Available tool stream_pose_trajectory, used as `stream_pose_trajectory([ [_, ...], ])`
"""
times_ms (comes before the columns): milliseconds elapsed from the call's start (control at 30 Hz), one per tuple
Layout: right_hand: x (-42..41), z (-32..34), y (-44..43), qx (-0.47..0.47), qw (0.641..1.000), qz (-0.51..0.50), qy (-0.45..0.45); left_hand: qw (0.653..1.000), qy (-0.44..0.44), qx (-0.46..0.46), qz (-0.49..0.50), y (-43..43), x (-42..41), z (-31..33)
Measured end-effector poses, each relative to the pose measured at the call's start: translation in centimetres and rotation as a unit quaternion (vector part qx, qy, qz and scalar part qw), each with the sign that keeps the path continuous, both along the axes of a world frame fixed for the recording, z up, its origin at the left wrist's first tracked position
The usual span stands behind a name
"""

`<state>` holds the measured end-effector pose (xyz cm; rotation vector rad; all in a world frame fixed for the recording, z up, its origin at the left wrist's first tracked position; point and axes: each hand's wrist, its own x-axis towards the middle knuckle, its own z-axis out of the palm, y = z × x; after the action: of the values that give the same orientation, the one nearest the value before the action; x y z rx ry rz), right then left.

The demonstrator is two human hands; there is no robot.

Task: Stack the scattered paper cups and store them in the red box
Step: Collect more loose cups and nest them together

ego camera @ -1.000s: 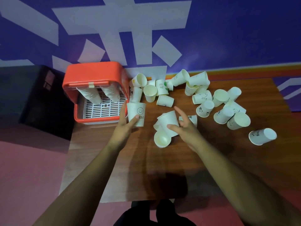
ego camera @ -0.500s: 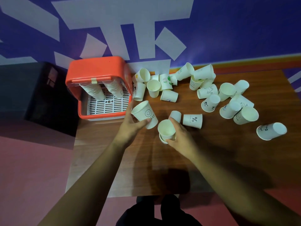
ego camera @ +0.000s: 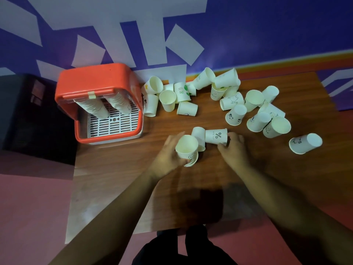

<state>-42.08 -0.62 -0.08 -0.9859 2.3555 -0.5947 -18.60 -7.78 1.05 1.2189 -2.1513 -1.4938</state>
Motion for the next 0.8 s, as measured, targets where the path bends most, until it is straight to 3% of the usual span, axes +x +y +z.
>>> stream_pose_trajectory([
  [167,-0.9,-1.7,-1.8,0.056,0.997,-0.05,-0.023,0.994,-0.064,-0.021,-0.081,0.5,-0.2,-2.4],
  [300,-1.7,-3.2,-2.9,0.043,0.997,-0.051,-0.035,0.989,-0.088,0.049,-0.109,1.1,-0.6,-3.6],
  [467,-2.7,-4.4,-3.1,0.05,0.998,-0.032,-0.005,0.989,-0.075,0.081,-0.1,2.1,-1.7,-4.2],
  [600,-3.3,-3.7,-2.2,0.002,0.999,-0.047,-0.02,0.989,-0.053,0.091,-0.1,2.5,-2.8,-3.9],
  [667,-3.4,-2.5,-1.5,-0.048,0.997,-0.055,-0.019,0.995,-0.041,0.079,-0.039,1.9,-3.2,-3.8],
  [733,-3.3,-0.7,-0.7,-0.075,0.995,-0.062,-0.032,0.995,-0.043,0.031,0.081,0.3,-3.6,-4.0],
  [800,-3.1,1.0,-0.1,-0.091,0.993,-0.05,-0.056,0.982,-0.097,0.003,0.164,-1.8,-4.3,-3.9],
])
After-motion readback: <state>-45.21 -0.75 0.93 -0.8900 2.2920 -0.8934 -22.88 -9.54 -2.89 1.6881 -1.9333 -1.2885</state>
